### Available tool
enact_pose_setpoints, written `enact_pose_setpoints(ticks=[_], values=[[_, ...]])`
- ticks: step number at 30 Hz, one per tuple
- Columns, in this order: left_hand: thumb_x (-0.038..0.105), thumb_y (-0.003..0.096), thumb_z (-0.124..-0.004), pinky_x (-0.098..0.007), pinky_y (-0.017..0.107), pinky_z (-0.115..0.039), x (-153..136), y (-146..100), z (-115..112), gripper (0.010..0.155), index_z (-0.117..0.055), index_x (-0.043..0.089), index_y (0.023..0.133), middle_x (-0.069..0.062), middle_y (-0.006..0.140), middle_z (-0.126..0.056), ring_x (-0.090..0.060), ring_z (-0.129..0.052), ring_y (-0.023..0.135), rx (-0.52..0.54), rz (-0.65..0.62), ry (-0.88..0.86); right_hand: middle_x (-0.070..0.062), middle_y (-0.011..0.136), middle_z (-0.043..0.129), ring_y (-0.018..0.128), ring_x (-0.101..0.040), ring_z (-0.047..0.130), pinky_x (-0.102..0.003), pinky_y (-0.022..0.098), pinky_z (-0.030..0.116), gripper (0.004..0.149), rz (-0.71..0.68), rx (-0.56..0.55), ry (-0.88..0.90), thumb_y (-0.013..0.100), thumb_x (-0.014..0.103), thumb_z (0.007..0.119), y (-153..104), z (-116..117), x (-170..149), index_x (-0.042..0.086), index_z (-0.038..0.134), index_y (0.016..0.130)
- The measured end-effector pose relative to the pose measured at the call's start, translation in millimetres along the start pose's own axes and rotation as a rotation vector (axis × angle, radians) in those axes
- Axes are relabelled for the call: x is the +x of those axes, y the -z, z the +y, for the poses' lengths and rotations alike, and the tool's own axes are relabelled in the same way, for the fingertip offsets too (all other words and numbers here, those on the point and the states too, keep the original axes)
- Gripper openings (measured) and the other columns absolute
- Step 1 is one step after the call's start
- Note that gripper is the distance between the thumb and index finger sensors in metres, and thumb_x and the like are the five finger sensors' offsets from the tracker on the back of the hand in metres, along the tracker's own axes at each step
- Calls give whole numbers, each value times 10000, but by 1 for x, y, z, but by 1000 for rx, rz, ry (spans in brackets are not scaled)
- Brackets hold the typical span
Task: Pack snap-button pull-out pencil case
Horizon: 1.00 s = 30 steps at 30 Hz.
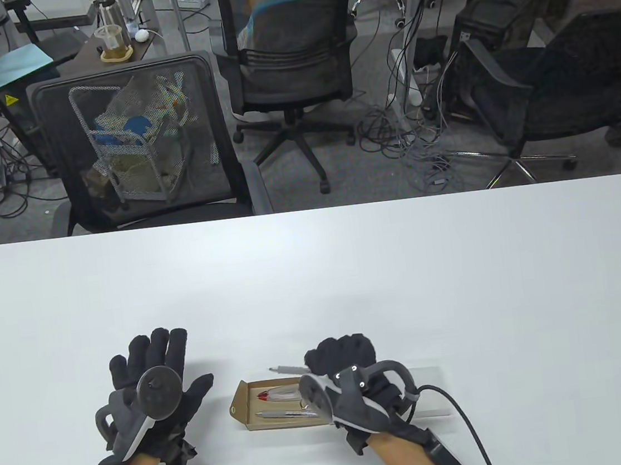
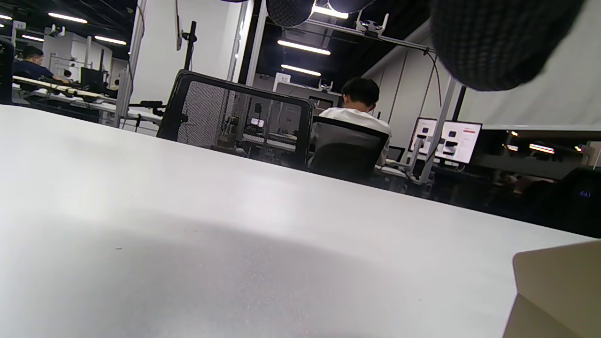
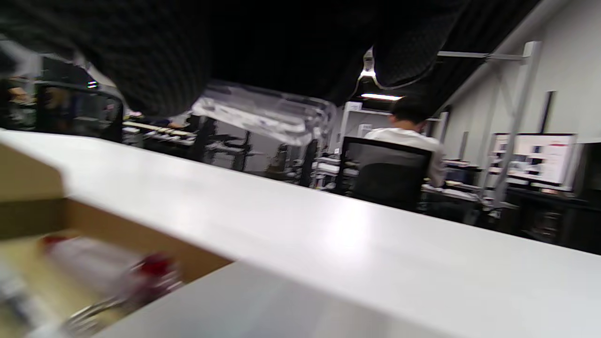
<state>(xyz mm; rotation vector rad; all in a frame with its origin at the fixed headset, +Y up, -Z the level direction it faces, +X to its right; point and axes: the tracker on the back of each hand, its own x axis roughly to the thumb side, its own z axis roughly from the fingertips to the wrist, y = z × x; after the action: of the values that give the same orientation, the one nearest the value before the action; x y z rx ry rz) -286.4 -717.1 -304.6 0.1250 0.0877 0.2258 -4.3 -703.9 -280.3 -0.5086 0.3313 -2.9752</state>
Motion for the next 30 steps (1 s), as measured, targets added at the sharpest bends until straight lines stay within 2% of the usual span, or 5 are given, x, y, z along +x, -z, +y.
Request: enact_pose_setpoints(ticks=[3, 8, 15, 22, 30], values=[[658, 327, -805, -658, 839, -193, 1, -1, 0, 928, -350, 457, 1111, 97, 1235, -341, -311, -291, 1209, 7, -6, 5, 152, 854, 830, 766, -130, 844, -471, 749, 647, 463, -48, 39, -66, 379, 498, 792, -5, 10, 15, 409, 720, 828], [656, 330, -804, -659, 837, -204, 11, -6, 2, 915, -368, 458, 1109, 100, 1232, -357, -311, -308, 1208, 37, -54, 21, 144, 851, 834, 760, -136, 847, -475, 742, 651, 464, -50, 36, -79, 379, 495, 794, -6, 14, 15, 401, 723, 828], [636, 322, -834, -664, 828, -238, 43, -17, 4, 778, -589, 503, 1048, 163, 1198, -518, -298, -388, 1203, 35, -223, 65, 144, 850, 834, 760, -134, 847, -475, 742, 651, 464, -49, 28, -73, 379, 496, 795, -5, 14, 15, 402, 723, 828], [586, 311, -892, -653, 830, -303, 81, -25, -9, 672, -750, 486, 959, 194, 1095, -721, -246, -582, 1160, -87, -393, 81, 145, 849, 835, 759, -134, 848, -475, 741, 652, 463, -58, 26, -77, 379, 496, 795, -6, 14, 16, 402, 723, 827], [526, 301, -934, -633, 827, -400, 104, -33, -28, 559, -878, 438, 850, 181, 953, -876, -197, -773, 1041, -57, -452, 198, 143, 849, 836, 758, -135, 849, -475, 741, 654, 462, -69, 32, -68, 378, 494, 795, -7, 14, 18, 400, 726, 825]])
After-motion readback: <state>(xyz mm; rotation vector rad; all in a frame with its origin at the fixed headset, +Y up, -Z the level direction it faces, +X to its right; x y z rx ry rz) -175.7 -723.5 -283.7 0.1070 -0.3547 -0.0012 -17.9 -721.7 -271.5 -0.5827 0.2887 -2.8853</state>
